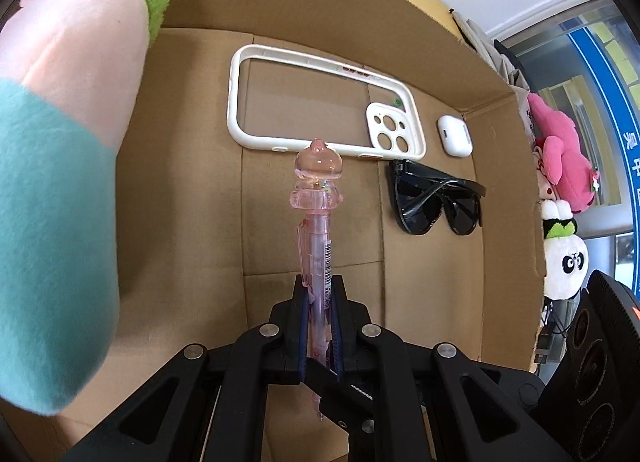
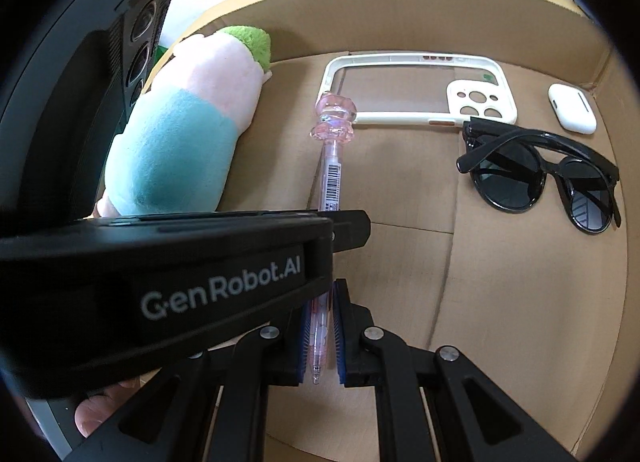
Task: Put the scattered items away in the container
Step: 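Lower the pink pen into the box and open the right tool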
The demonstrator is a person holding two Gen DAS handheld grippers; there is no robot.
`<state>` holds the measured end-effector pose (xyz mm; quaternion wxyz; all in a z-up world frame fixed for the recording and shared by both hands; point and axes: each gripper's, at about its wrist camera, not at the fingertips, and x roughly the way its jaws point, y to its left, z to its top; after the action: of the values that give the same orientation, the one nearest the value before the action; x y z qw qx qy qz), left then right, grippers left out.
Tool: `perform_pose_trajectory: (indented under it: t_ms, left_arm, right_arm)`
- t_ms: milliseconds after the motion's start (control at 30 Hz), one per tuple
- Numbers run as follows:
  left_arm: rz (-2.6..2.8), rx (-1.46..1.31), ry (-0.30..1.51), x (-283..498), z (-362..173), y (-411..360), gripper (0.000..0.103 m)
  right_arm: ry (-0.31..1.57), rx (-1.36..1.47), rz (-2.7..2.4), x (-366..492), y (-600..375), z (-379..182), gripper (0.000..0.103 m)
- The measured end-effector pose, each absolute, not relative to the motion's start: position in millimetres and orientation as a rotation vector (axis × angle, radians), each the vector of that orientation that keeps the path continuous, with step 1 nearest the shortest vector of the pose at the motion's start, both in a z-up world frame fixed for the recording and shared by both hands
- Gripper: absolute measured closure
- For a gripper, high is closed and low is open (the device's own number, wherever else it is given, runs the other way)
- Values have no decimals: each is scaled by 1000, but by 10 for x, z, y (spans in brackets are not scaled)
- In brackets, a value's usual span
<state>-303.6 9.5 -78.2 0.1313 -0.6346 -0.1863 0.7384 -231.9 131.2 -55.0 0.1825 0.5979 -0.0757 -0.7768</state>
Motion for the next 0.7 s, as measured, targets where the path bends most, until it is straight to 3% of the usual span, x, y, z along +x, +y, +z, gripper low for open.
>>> perform_pose_trajectory:
  t_ms: [467,533,567,600,633,667,700]
  left_arm:
    - [2149,-1848,-570,-3058,-838,81,94]
    - [2151,-1846,-583,-3033,-835,73,90]
    - [2146,-1841,-601,-3023,-831,63,81]
    - [2144,-1831,-625,-3012,-817,48,68]
    - [2154,-1818,-637,-2998,-787,36,61]
    - [2175,-1801,-633,-2980,-738,32,53]
    - [2199,-1782,-618,-2958,-675,33,50]
  right_arm:
    - [-211,1700,-2178,-2336,1303,-594,94]
    - [-208,1699,-2180,-2324,1306,-593,93]
    - [-208,1703,-2180,-2316,1315,-595,92]
    - [-209,1707,-2178,-2311,1321,-596,86]
    - [-202,1703,-2188,-2294,1328,-584,80]
    - [-198,1693,-2202,-2274,1334,-560,62]
    - [-201,1684,-2204,-2260,1338,-538,47]
